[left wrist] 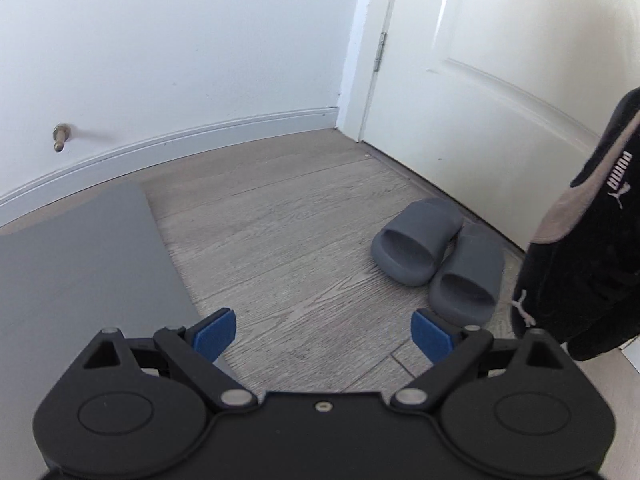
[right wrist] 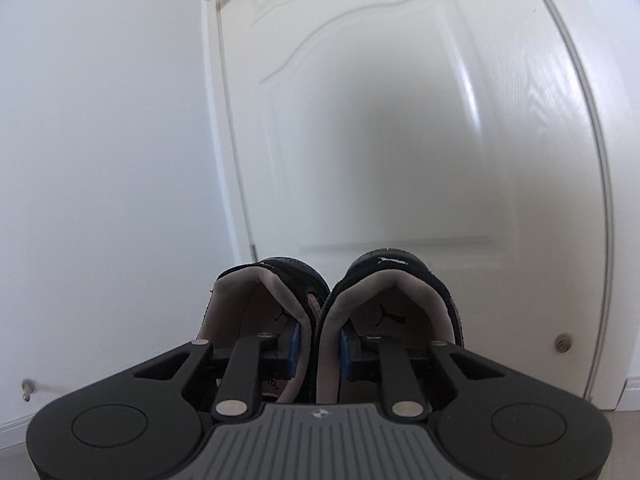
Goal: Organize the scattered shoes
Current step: 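Lift and carry the black sneakers with the right gripper toward the wall corner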
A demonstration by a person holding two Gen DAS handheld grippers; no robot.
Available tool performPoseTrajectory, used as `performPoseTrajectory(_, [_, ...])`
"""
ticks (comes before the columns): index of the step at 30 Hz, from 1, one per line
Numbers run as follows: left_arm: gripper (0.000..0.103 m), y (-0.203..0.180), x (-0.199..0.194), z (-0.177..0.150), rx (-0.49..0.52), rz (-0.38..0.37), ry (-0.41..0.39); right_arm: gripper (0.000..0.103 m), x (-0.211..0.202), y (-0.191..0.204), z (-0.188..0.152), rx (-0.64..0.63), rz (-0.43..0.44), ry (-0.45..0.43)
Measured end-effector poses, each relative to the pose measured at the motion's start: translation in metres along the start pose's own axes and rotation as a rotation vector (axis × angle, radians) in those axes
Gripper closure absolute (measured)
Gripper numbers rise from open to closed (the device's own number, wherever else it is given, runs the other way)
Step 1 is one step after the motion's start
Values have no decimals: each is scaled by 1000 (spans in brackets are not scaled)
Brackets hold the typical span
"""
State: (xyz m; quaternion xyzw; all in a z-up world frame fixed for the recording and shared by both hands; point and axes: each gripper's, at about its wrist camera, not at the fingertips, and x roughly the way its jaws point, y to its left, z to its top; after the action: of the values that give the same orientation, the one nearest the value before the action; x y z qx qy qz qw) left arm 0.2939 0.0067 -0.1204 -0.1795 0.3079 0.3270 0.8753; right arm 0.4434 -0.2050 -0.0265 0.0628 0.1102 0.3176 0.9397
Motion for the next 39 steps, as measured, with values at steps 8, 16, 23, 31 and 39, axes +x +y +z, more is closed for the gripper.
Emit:
performPoseTrajectory(8, [8,-69,-33,-12,69,-135,-48,81,-104,-112,42,-11,-221,-94])
performPoseTrajectory(16, [8,-166,-66,-48,219,-282,-25,80,-216,-218,24,-6,-491,-112])
performPoseTrajectory(23, [8,-249,-79,-96,372,-378,38,80,-316,-292,2,43,-702,-70])
performPoseTrajectory(31, [8,-317,-93,-149,481,-478,107,80,-378,-342,-36,111,-810,39])
performPoseTrajectory(39, [8,-381,-101,-191,569,-538,135,80,-362,-387,-60,164,-746,138])
